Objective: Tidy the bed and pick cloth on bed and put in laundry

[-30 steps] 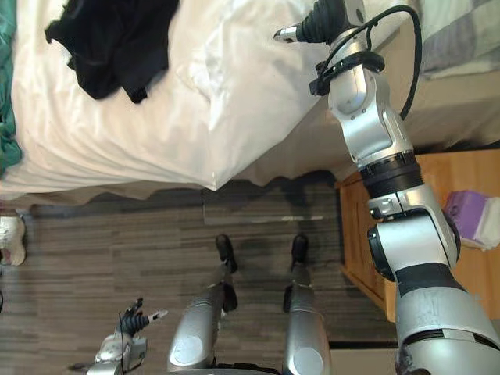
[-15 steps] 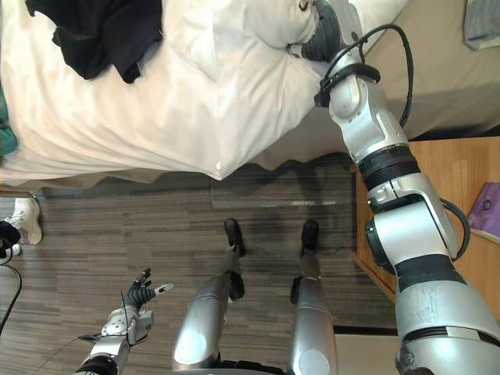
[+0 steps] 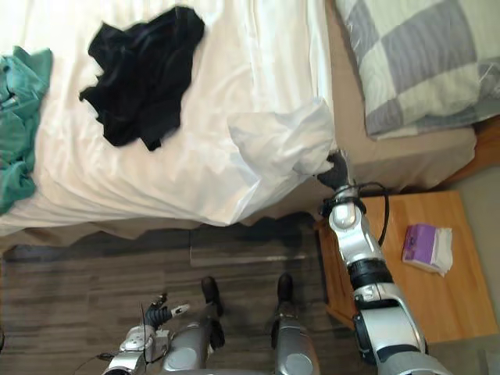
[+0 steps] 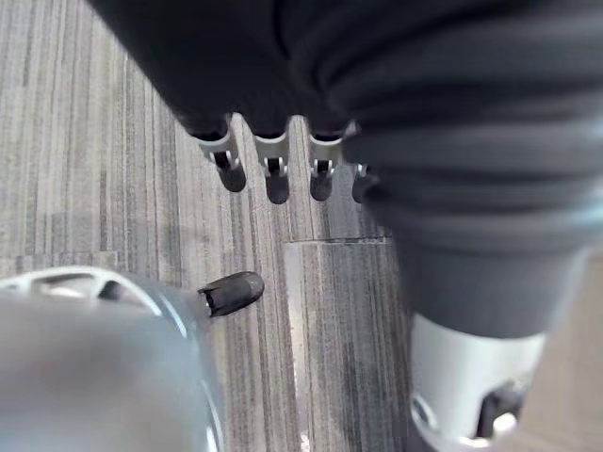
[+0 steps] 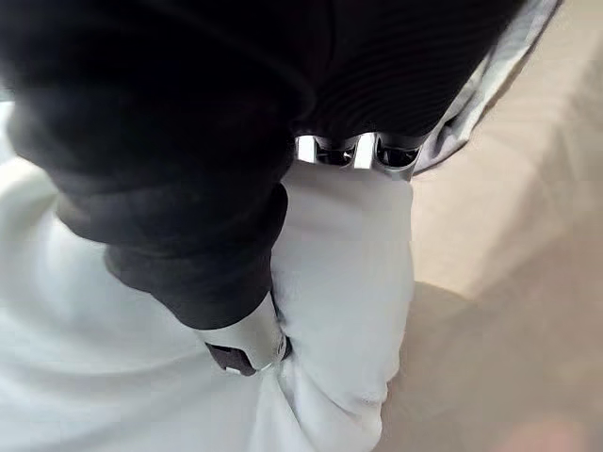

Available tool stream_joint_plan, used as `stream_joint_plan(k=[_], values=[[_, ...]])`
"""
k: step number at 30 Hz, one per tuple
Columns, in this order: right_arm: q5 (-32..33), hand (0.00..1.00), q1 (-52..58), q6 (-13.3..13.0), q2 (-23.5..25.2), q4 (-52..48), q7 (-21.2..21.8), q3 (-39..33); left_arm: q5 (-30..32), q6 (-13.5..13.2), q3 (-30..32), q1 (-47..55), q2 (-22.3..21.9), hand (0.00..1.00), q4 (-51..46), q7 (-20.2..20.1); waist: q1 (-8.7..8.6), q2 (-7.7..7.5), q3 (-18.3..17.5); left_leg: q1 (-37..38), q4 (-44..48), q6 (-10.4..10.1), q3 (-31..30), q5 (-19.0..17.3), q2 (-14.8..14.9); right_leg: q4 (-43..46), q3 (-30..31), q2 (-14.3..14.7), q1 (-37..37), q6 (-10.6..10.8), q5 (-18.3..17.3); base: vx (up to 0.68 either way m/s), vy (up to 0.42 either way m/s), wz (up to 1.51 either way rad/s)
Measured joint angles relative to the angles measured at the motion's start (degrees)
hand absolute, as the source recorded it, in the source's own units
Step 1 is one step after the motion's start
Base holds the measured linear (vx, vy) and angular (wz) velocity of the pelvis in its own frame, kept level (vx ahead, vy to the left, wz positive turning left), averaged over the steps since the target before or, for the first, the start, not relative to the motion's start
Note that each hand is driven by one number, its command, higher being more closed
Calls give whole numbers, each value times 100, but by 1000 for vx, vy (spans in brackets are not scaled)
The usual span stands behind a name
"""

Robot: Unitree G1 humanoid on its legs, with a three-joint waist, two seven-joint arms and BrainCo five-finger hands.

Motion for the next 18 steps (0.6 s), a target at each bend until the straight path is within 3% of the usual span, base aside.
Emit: stream_joint_plan(k=[8, 18], values=[[737, 0, 448, 3, 257, 94, 183, -775, 151, 85, 44, 28, -30, 0, 4, -10, -129, -7, -211, 407, 32, -86, 179, -142, -54, -26, 256, -45, 362, 46, -82, 125, 2, -4], [1165, 0, 1117, 106, 251, -715, 152, -1564, 258, 178, 68, 366, -113, 0, 5, -127, -217, -82, -494, 484, 1, -44, 303, -264, -66, -5, 401, -53, 367, 122, -177, 16, -6, -6]])
